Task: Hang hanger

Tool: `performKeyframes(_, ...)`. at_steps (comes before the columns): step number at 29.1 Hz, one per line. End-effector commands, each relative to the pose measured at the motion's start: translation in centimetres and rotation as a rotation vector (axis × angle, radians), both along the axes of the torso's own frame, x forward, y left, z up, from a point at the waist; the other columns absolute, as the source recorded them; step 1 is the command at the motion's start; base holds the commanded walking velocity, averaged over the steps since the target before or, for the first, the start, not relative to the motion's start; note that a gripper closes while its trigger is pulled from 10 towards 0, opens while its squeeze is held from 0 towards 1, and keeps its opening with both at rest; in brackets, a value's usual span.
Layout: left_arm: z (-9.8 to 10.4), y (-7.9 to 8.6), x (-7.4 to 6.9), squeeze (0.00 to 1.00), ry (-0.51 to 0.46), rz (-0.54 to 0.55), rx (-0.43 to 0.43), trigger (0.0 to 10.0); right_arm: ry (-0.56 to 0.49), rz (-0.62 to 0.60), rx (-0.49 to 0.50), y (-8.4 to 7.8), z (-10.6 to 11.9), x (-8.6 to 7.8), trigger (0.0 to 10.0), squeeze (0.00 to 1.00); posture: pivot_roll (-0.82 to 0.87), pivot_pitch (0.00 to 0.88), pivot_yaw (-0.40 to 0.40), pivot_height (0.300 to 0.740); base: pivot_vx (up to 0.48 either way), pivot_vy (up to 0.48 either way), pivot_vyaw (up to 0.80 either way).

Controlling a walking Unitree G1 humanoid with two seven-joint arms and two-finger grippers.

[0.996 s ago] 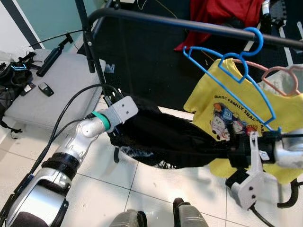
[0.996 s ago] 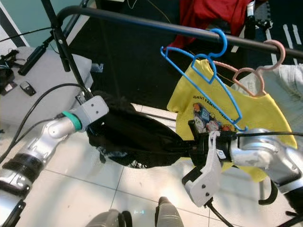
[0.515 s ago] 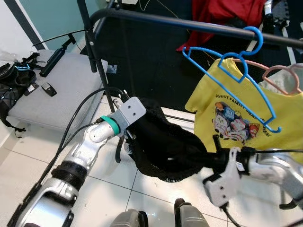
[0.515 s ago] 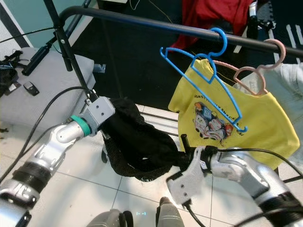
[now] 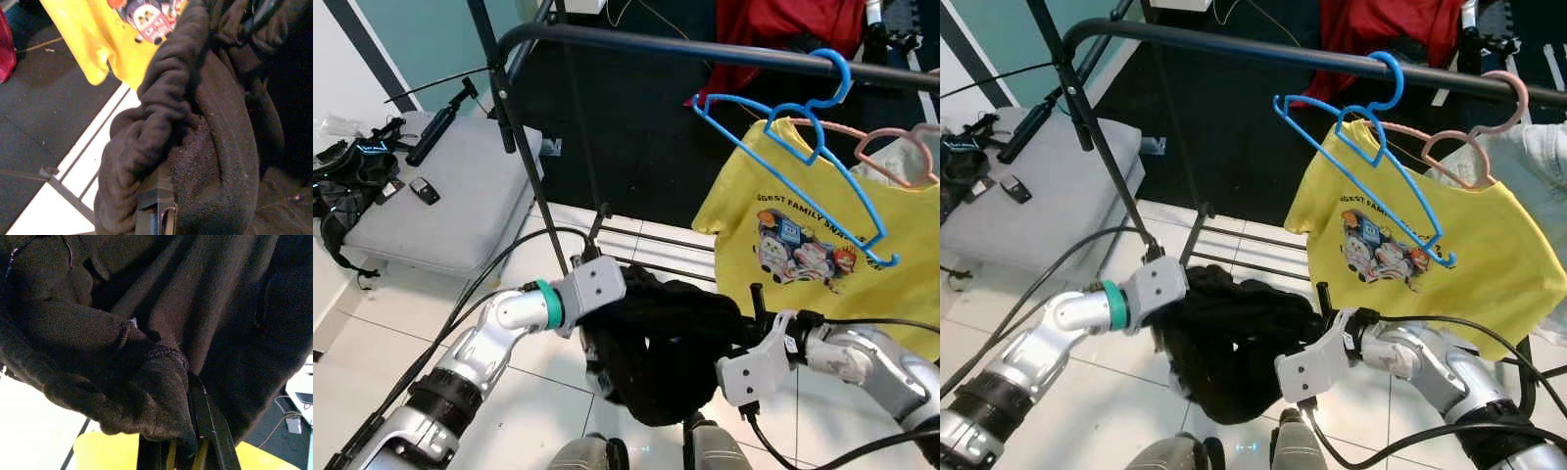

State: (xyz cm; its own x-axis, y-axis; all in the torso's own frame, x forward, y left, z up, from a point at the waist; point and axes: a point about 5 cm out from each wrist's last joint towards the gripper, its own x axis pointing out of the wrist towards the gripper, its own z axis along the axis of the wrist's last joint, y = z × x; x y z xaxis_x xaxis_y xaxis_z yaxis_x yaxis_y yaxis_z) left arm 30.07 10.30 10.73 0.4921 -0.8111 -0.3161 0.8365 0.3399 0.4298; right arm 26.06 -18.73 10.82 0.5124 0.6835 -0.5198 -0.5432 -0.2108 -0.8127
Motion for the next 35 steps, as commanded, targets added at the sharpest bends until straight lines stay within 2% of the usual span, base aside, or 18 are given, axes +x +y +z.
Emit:
performKeyframes(1, 0.1, -0.1, -0.4, 0.00, -0.018, 0.005, -0.020, 0.0, 0.000, -0.051, 0.002, -0.7, -0.5, -0.2, 0.0, 0.00, -0.16, 0.135, 0.165, 0.740, 0.000, 0.000, 0.00)
performKeyframes(3, 0.1, -0.1, -0.4, 0.00, -0.018, 0.005, -0.020, 0.0, 0.000, -0.051, 0.002, -0.7, -0.5, -0.2, 0.0, 0.00, -0.16, 0.135, 0.165, 0.740, 0.000, 0.000, 0.00)
performKeyframes(4, 0.9, -0.4, 0.0, 0.00, -0.070, 0.040, -0.058, 0.0, -0.035, -0.104, 0.077, -0.7, 0.0, 0.1, 0.0, 0.00, -0.15, 0.136, 0.165, 0.740, 0.000, 0.000, 0.00)
performKeyframes(6, 1.5, -0.7, 0.2, 0.00, -0.106, 0.066, -0.090, 0.0, -0.064, -0.141, 0.133, -0.5, 0.3, 0.3, 0.0, 0.00, -0.15, 0.136, 0.165, 0.740, 0.000, 0.000, 0.00)
performKeyframes(9, 1.5, -0.7, 0.2, 0.00, -0.106, 0.066, -0.090, 0.0, -0.064, -0.141, 0.133, -0.5, 0.3, 0.3, 0.0, 0.00, -0.15, 0.136, 0.165, 0.740, 0.000, 0.000, 0.00)
performKeyframes(12, 3.7, -1.4, 0.5, 0.00, -0.201, 0.084, -0.173, 0.0, -0.126, -0.226, 0.266, -0.2, 0.8, 0.9, 0.0, 0.00, -0.15, 0.139, 0.163, 0.740, 0.000, 0.000, 0.00)
performKeyframes(13, 3.7, -1.4, 0.5, 0.00, -0.201, 0.084, -0.173, 0.0, -0.126, -0.226, 0.266, -0.2, 0.8, 0.9, 0.0, 0.00, -0.15, 0.139, 0.163, 0.740, 0.000, 0.000, 0.00)
performKeyframes(14, 4.7, -1.7, 0.4, 0.00, -0.245, 0.073, -0.206, 0.0, -0.141, -0.273, 0.337, 0.0, 0.8, 1.2, 10.0, 0.00, -0.15, 0.140, 0.164, 0.740, 0.000, 0.000, 0.00)
performKeyframes(15, 4.7, -1.7, 0.4, 0.00, -0.245, 0.073, -0.206, 0.0, -0.141, -0.273, 0.337, 0.0, 0.8, 1.2, 10.0, 0.00, -0.15, 0.140, 0.164, 0.740, 0.000, 0.000, 0.00)
performKeyframes(16, 5.6, -2.1, 0.3, 0.00, -0.287, 0.054, -0.229, 0.0, -0.129, -0.323, 0.426, 0.4, 0.7, 1.2, 10.0, 1.00, -0.15, 0.141, 0.165, 0.740, 0.000, 0.000, 0.00)
performKeyframes(23, 6.6, -2.5, 0.1, 0.00, -0.327, 0.029, -0.247, 0.0, -0.082, -0.406, 0.599, 1.1, 0.6, 1.1, 10.0, 1.00, -0.15, 0.144, 0.161, 0.740, 0.000, 0.000, 0.00)
performKeyframes(24, 6.8, -2.5, 0.2, 0.00, -0.334, 0.034, -0.249, 0.0, -0.031, -0.437, 0.694, 1.4, 0.7, 0.9, 10.0, 0.57, -0.15, 0.144, 0.158, 0.740, 0.000, 0.000, 0.00)
performKeyframes(25, 6.8, -2.5, 0.2, 0.00, -0.334, 0.034, -0.249, 0.0, -0.031, -0.437, 0.694, 1.4, 0.7, 0.9, 10.0, 0.57, -0.15, 0.144, 0.158, 0.740, 0.000, 0.000, 0.00)
performKeyframes(26, 6.9, -2.6, 0.4, 0.00, -0.340, 0.041, -0.251, 0.0, 0.023, -0.464, 0.785, 1.6, 0.9, 0.6, 10.0, 0.00, -0.15, 0.144, 0.158, 0.740, 0.000, 0.000, 0.00)
performKeyframes(27, 7.1, -2.6, 0.5, 0.00, -0.349, 0.056, -0.256, 0.0, 0.082, -0.494, 0.881, 1.8, 1.1, 0.3, 10.0, 0.00, -0.15, 0.145, 0.152, 0.740, 0.000, 0.000, 0.00)
performKeyframes(30, 7.1, -2.6, 0.5, 0.00, -0.349, 0.056, -0.256, 0.0, 0.082, -0.494, 0.881, 1.8, 1.1, 0.3, 10.0, 0.00, -0.15, 0.145, 0.152, 0.740, 0.000, 0.000, 0.00)
performKeyframes(32, 7.5, -2.5, 1.0, 0.00, -0.357, 0.093, -0.276, 0.0, 0.133, -0.558, 1.020, 1.8, 1.2, -0.1, 10.0, 0.00, -0.16, 0.143, 0.148, 0.740, 0.000, 0.000, 0.00)
performKeyframes(35, 7.8, -2.4, 1.2, 0.00, -0.367, 0.116, -0.285, 0.0, 0.172, -0.575, 1.068, 1.9, 1.0, -0.4, 10.0, 0.00, -0.15, 0.140, 0.147, 0.740, 0.000, 0.000, 0.00)
